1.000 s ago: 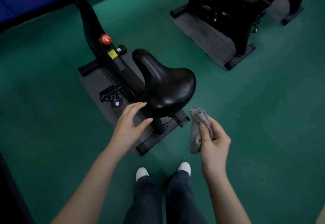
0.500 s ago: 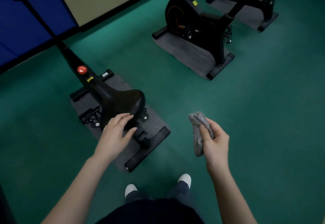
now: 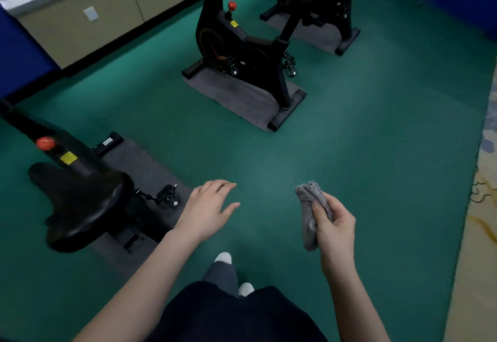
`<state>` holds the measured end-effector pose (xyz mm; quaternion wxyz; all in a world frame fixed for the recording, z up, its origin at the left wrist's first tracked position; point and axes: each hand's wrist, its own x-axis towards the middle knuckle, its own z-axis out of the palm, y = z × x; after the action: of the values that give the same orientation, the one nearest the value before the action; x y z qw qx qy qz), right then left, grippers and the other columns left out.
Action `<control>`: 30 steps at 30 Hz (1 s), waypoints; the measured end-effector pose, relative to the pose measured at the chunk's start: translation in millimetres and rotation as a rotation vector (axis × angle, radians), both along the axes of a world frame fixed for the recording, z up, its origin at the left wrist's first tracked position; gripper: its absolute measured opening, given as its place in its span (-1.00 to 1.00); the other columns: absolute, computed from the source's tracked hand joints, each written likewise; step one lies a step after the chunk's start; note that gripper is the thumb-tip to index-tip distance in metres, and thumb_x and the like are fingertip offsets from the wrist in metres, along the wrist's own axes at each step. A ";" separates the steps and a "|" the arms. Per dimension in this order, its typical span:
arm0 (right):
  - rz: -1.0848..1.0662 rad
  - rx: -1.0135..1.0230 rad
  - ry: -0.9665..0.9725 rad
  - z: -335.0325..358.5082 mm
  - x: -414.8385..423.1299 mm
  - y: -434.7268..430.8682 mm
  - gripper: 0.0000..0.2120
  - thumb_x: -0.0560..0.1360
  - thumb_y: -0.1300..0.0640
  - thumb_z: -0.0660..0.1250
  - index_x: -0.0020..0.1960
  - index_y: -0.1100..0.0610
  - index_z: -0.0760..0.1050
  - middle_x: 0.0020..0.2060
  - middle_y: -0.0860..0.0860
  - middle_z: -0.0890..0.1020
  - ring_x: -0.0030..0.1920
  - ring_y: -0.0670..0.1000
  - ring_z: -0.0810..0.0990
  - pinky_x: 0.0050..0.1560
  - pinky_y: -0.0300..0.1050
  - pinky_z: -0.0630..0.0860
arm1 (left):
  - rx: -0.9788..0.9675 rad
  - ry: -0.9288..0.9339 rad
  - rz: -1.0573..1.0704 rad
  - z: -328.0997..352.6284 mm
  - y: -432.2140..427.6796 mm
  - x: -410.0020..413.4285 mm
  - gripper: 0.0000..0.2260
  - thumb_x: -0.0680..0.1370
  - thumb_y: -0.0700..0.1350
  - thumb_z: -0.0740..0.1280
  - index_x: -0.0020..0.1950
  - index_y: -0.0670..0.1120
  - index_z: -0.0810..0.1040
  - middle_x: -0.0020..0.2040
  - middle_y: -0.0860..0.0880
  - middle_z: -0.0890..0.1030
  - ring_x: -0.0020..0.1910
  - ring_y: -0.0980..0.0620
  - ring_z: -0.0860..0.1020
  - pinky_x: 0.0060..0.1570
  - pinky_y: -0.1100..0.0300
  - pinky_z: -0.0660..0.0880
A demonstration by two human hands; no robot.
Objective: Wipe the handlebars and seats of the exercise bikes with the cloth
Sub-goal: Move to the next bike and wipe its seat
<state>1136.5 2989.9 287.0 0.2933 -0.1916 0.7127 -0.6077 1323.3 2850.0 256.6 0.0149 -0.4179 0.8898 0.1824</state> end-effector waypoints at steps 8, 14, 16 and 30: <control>-0.006 0.010 -0.022 -10.8 -76.3 -52.9 -0.68 0.52 0.37 0.27 -0.09 -0.03 0.60 -0.17 -0.15 0.69 -0.11 -0.21 0.64 -0.04 -0.40 0.52 | 0.009 -0.050 0.013 -16.6 -62.8 -64.8 -0.55 0.60 0.14 0.14 0.46 0.02 0.28 0.38 0.08 0.38 0.39 0.05 0.29 0.33 0.10 0.21; 0.113 0.080 0.039 -14.3 -152.6 -135.6 -0.67 0.52 0.37 0.27 -0.08 -0.05 0.61 -0.21 -0.20 0.69 -0.15 -0.26 0.62 -0.08 -0.38 0.50 | 0.074 -0.110 0.055 -34.4 -138.7 -136.9 -0.54 0.60 0.15 0.12 0.47 0.02 0.25 0.40 0.07 0.36 0.39 0.04 0.28 0.34 0.09 0.21; 0.141 0.092 0.083 -8.9 -180.6 -162.3 -0.67 0.52 0.36 0.27 -0.08 -0.07 0.60 -0.20 -0.19 0.69 -0.14 -0.25 0.62 -0.07 -0.35 0.48 | 0.071 -0.109 0.056 -31.9 -163.6 -164.7 -0.54 0.60 0.15 0.11 0.47 0.02 0.25 0.40 0.07 0.36 0.39 0.04 0.28 0.34 0.09 0.19; 0.052 0.055 0.064 1.7 -400.3 -271.5 -0.69 0.50 0.41 0.26 -0.05 0.03 0.60 -0.15 -0.07 0.68 -0.17 -0.21 0.60 -0.09 -0.43 0.47 | 0.061 -0.127 0.021 -20.1 -279.4 -380.2 -0.51 0.60 0.19 0.09 0.49 0.03 0.22 0.40 0.08 0.35 0.41 0.06 0.26 0.36 0.11 0.18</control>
<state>736.3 2718.3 288.7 0.2913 -0.2213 0.7330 -0.5735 943.1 2570.6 236.4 0.0820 -0.4372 0.8768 0.1828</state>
